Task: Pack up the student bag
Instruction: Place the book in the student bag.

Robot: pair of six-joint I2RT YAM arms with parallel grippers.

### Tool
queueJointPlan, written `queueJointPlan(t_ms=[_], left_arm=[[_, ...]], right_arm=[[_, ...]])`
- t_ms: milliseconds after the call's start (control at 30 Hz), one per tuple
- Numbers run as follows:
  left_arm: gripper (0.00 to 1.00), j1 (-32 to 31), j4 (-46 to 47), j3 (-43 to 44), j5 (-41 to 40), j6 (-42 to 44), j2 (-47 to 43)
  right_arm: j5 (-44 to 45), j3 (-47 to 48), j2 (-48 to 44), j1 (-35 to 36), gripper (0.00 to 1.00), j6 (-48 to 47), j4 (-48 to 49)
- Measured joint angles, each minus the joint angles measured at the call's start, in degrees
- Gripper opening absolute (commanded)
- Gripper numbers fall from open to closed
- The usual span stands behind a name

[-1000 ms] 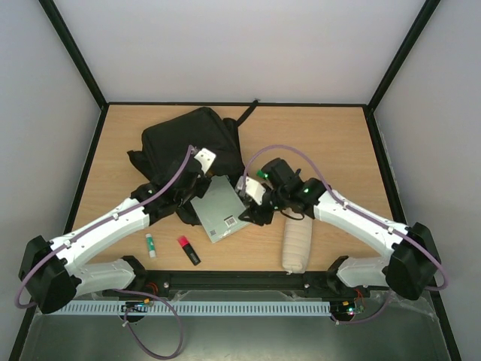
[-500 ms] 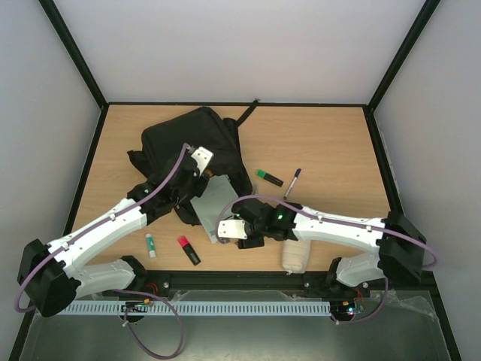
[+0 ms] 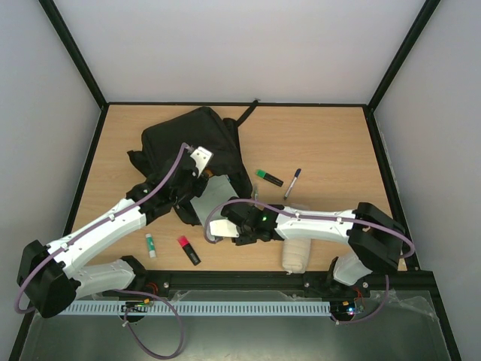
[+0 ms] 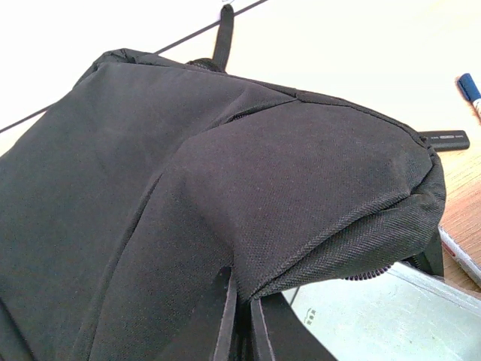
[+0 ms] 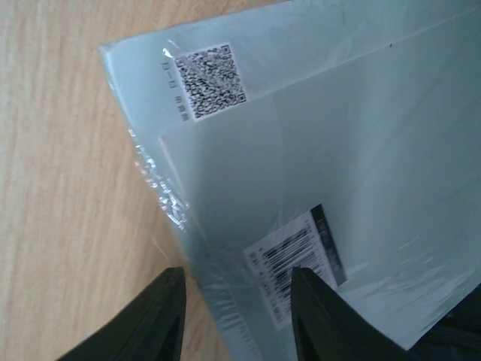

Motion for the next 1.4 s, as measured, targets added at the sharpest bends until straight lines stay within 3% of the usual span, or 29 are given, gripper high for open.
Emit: queueJointPlan(t_ms=[233,700,1400], left_arm=[[0.02,0.0,0.0,0.0,0.6,-0.4,0.0],[0.02,0.3,0.2,0.0,1.2,-0.8,-0.3],[0.02,0.6,0.4,-0.1,1.5,-0.9,-0.9]], right_arm=[[5.0,0.0,2.7,0.2,0.21,-0.6,5.7],[15.8,1.0,11.1,-0.2,0.19,-6.1,21.3],[20.4,10.3,25.8,-6.7,0.18,-13.6,37.1]])
